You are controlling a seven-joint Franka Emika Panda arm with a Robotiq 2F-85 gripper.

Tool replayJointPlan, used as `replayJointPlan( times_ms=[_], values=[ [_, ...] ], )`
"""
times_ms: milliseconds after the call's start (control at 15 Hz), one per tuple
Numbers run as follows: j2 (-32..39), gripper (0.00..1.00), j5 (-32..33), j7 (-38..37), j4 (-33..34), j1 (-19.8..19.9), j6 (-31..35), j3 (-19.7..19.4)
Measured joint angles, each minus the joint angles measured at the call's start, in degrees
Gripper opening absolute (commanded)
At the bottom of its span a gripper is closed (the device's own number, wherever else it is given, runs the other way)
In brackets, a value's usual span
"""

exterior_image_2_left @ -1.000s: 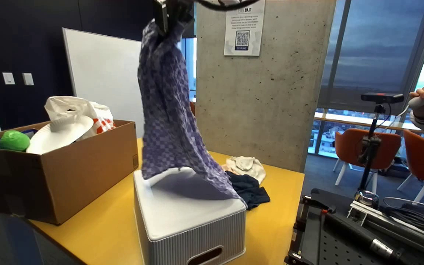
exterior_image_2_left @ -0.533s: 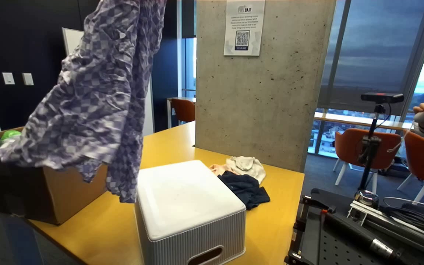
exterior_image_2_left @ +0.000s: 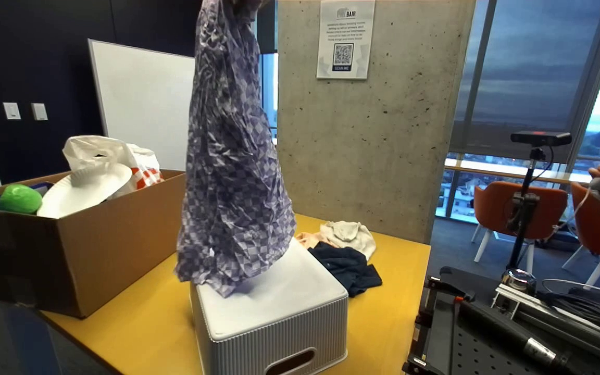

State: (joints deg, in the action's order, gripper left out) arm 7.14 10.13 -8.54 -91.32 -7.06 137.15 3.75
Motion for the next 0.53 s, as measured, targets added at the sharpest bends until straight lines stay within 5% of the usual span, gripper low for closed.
replayJointPlan(
  times_ms=[533],
  values=[
    [2.9, 0.02, 0.3, -0.1, -14.0, 1.7, 6.2, -1.3]
  ],
)
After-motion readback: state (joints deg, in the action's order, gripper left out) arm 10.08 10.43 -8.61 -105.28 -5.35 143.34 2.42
